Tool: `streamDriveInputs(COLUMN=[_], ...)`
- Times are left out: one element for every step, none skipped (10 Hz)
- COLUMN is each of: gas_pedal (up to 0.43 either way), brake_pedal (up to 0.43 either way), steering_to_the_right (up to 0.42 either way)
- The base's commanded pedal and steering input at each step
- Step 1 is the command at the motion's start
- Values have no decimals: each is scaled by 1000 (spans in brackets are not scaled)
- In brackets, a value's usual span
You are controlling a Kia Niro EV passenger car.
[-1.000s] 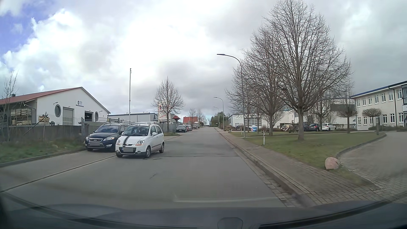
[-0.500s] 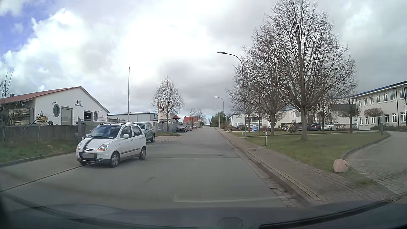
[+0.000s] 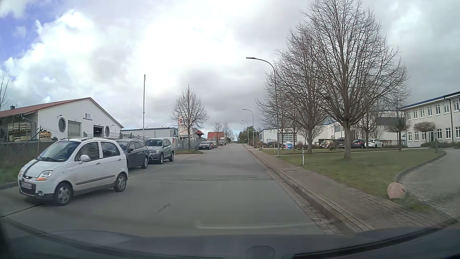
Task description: Follow the waypoints while adhering to traffic rules and regulations
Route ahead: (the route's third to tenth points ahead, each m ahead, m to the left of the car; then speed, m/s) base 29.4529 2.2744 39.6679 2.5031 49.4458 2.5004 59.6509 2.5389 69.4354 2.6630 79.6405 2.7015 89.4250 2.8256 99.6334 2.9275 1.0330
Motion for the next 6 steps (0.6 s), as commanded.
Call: streamDriveInputs(gas_pedal=[0,0,0,0,0,0], brake_pedal=[0,0,0,0,0,0], steering_to_the_right=[-13,-14,-15,-14,-11,-9])
